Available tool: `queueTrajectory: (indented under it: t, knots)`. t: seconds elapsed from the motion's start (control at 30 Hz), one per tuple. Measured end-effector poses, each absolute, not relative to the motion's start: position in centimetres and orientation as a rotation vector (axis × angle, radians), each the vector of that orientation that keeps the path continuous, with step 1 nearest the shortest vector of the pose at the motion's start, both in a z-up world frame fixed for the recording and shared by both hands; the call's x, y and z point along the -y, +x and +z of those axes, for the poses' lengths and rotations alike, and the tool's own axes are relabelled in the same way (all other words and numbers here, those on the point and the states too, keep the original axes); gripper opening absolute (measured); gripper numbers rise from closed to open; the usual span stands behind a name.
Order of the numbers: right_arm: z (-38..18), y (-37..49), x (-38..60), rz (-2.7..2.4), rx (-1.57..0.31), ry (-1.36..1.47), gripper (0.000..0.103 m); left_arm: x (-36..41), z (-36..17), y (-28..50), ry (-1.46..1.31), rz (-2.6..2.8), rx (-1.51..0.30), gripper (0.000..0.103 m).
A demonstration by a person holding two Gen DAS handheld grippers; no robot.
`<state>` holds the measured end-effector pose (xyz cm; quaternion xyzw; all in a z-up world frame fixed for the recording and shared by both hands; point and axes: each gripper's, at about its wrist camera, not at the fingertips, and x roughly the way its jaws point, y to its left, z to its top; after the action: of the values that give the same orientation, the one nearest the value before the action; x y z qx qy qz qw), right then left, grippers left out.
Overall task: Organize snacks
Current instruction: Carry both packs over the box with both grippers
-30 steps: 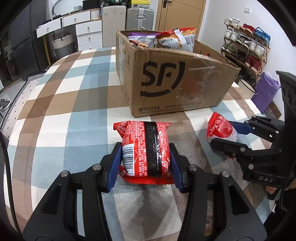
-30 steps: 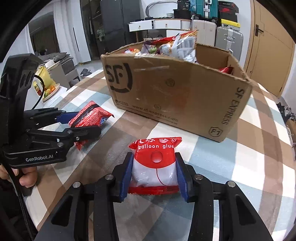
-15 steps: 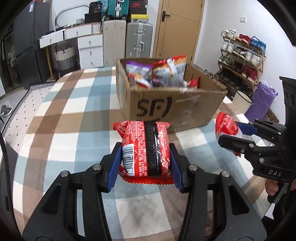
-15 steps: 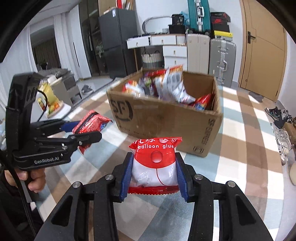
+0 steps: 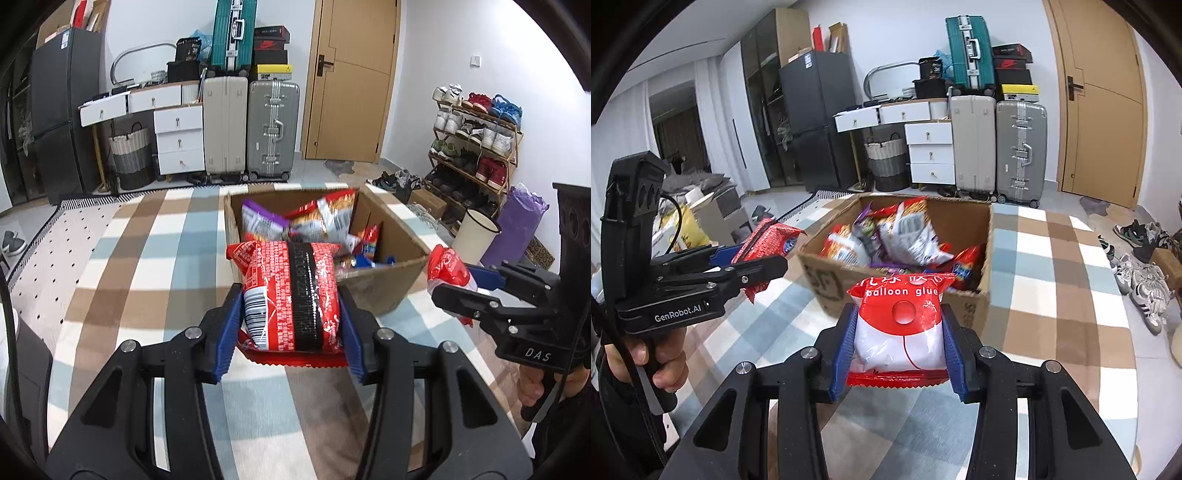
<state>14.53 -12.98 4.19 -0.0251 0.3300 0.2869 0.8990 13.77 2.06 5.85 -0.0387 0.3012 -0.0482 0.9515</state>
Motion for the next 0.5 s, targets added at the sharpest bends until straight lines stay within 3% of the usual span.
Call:
queueTrajectory:
  t: [0.5]
  knots:
    - [5.1,18.7,12.3,0.558,-0.663,-0.070,0.044,-0.6,7.5,18.5,-0.048,-0.103,-0.589,0.046]
